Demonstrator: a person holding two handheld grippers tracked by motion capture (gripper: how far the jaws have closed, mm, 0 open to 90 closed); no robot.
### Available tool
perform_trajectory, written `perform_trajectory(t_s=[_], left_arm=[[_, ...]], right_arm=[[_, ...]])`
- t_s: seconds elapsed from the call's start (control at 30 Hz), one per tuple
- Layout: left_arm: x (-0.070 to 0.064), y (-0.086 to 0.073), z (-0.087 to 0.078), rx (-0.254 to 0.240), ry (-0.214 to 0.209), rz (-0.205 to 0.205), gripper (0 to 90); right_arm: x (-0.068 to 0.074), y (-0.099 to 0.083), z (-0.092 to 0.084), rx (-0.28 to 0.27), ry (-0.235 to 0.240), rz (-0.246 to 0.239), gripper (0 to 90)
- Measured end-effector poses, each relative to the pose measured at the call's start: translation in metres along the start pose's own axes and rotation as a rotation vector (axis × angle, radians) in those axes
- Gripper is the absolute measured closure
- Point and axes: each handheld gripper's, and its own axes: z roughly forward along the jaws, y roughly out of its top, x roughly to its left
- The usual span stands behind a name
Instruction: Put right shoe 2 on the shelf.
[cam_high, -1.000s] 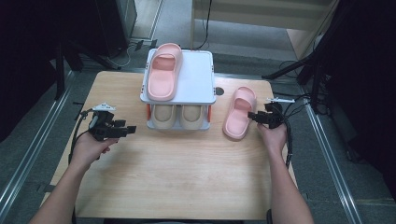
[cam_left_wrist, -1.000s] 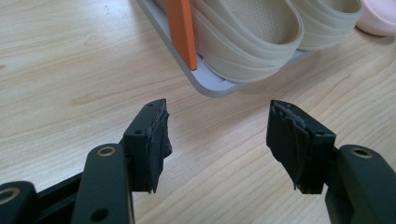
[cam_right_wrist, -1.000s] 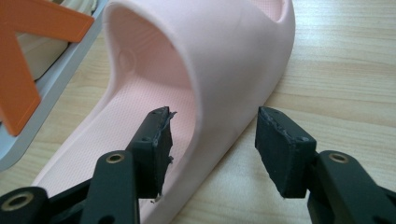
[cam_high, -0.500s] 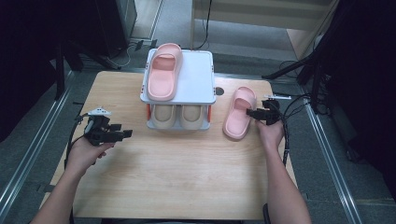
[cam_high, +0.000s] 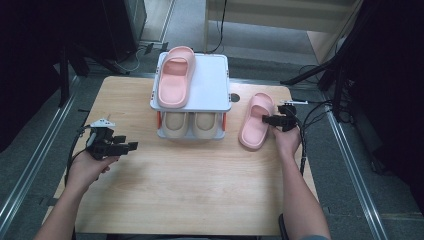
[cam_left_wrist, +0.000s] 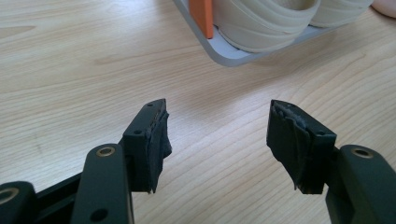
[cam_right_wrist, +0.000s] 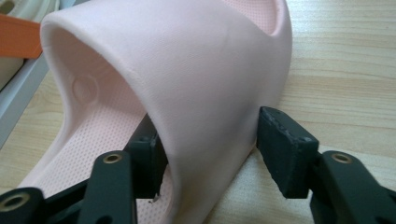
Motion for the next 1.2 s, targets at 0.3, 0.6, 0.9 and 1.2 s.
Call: perform_trajectory(t_s=[0.3,0.6,0.9,1.2], left_arm=[[0.000,-0.003,-0.004,-0.013,0.011,0.002,38.8],[-0.005,-0.003,-0.001,-0.009,0.000,0.013,38.9],[-0.004,-0.003,0.000,-0.009,-0.009,0.014,39.2],[-0.006,-0.003,0.002,0.001,-0.021,0.019,39.2]], right_arm=[[-0.001,0.004,0.000,-0.002,-0.021,-0.006,60.5],[0.004,0.006,-0.002,-0.013,-0.044,-0.035,76.0],[0.004,0.009,-0.003,0.021,-0.008,0.013,82.6],[0.008,0.013,-0.007,0.055,-0.008,0.012,82.7]])
